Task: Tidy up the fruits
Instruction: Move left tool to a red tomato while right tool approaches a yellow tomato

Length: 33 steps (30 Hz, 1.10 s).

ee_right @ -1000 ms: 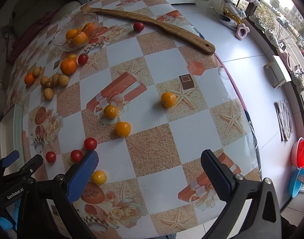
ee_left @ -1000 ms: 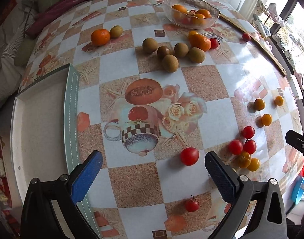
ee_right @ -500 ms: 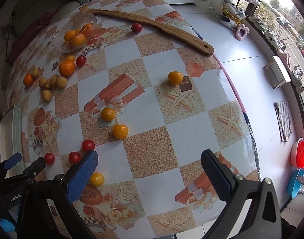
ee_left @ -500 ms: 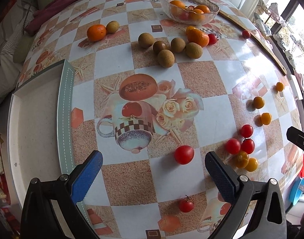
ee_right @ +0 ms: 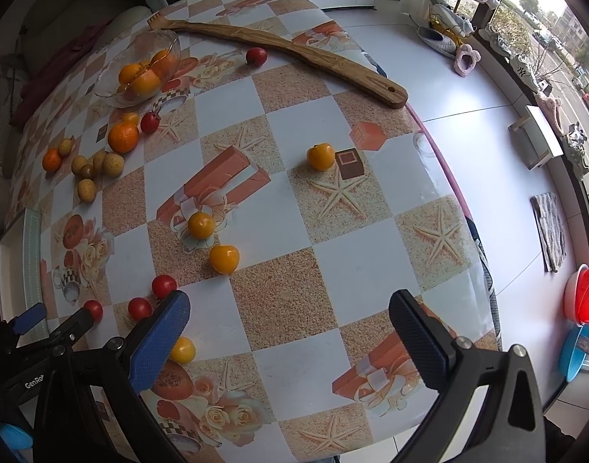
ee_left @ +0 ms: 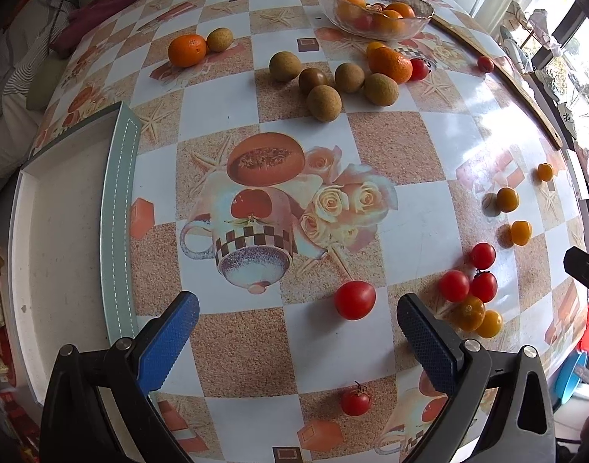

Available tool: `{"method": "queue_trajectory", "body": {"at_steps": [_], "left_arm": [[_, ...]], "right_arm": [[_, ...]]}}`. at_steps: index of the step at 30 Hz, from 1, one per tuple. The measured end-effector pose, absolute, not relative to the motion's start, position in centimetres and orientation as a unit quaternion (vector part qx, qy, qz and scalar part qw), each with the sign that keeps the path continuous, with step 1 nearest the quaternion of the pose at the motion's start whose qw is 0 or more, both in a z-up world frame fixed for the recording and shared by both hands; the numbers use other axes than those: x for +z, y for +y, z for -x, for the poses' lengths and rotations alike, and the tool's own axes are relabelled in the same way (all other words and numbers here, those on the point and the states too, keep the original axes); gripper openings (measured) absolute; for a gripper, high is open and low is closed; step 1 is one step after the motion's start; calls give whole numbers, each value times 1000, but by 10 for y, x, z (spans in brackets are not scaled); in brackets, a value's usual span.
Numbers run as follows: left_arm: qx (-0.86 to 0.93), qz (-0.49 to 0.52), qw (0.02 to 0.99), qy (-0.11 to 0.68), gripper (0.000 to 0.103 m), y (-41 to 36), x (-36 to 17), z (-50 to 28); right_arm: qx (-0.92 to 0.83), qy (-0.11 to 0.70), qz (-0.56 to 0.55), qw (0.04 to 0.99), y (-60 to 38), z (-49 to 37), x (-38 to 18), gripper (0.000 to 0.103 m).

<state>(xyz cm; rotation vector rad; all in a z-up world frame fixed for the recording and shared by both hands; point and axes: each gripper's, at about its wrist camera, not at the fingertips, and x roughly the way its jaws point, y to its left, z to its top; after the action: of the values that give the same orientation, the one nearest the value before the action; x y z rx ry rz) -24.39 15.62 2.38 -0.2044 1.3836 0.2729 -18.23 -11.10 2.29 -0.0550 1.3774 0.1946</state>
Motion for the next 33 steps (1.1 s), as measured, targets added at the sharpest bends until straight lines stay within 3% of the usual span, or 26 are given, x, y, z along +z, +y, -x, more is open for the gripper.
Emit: {"method": "queue_trajectory", "body": {"at_steps": [25,27,28,30,33], "left_arm": [[120,76,756,639,103,122,3,234],[122,74,759,636,100,116,1,232],[122,72,759,636,92,114,0,231],[122,72,754,641,91,110,-3,225],[121,74,756,640,85,104,-5,219]], "right_arm": [[86,632,14,770,-125,154,11,103],[83,629,12,773,-127,147,9,103],[82,627,12,774,-127,144,8,103],[83,623,12,778,-127,137,6,102],[84,616,17,783,-125,126,3,94]]}}
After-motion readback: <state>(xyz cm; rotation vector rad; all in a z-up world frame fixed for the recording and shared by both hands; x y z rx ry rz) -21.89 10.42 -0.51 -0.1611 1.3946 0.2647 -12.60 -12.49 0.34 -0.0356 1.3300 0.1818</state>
